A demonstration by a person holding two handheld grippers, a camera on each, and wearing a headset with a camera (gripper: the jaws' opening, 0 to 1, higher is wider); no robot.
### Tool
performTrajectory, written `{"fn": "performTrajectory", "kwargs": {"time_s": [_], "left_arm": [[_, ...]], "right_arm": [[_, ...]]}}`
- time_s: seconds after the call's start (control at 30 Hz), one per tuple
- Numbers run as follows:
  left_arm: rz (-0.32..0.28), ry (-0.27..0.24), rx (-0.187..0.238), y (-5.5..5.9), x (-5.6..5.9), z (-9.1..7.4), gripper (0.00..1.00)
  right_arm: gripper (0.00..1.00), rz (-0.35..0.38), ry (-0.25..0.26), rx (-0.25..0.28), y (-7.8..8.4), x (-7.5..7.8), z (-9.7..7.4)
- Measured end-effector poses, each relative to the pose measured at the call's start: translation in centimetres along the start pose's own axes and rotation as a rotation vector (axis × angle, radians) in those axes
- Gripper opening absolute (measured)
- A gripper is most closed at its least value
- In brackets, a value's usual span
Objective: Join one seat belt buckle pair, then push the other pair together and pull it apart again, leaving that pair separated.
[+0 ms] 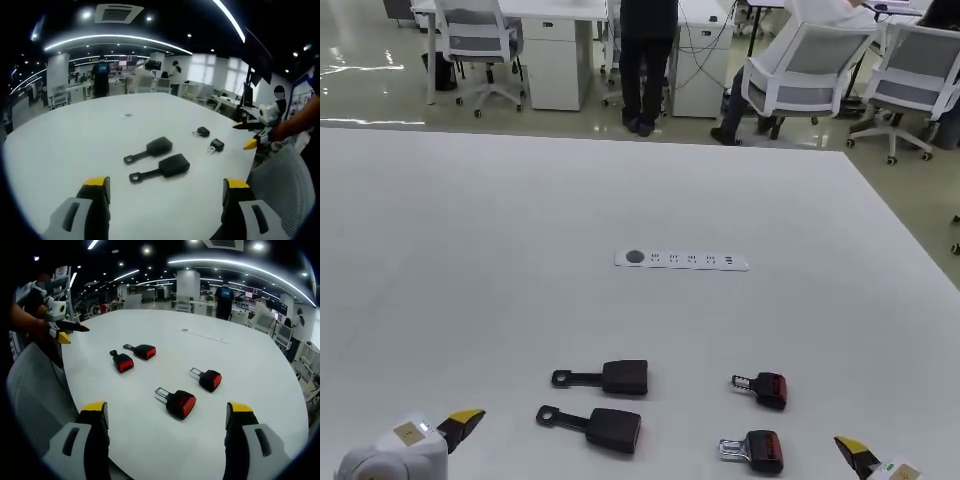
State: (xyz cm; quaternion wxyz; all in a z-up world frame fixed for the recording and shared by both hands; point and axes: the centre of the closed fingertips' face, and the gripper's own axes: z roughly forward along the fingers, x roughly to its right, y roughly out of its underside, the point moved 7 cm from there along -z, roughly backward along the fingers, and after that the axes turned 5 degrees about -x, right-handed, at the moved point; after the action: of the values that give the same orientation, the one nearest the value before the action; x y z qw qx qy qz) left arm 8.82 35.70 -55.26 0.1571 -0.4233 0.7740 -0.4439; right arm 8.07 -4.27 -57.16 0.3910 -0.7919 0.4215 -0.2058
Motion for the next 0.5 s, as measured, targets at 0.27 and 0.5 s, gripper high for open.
{"fn": "performTrajectory", "kwargs": {"time_s": [0.27,0.5], "left_arm": [[0.01,0.001,-0.004,-0.7,0.4,0.0,0.95],[0.008,0.006,-0.007,-1.0,0.8,0.1,0.95]], "right_arm": [[0.98,-0.011,-0.012,-0.004,0.0,0.2,0.5],[0.98,-0.016,-0.009,-0.014,0.2,0.6,0.5]]}}
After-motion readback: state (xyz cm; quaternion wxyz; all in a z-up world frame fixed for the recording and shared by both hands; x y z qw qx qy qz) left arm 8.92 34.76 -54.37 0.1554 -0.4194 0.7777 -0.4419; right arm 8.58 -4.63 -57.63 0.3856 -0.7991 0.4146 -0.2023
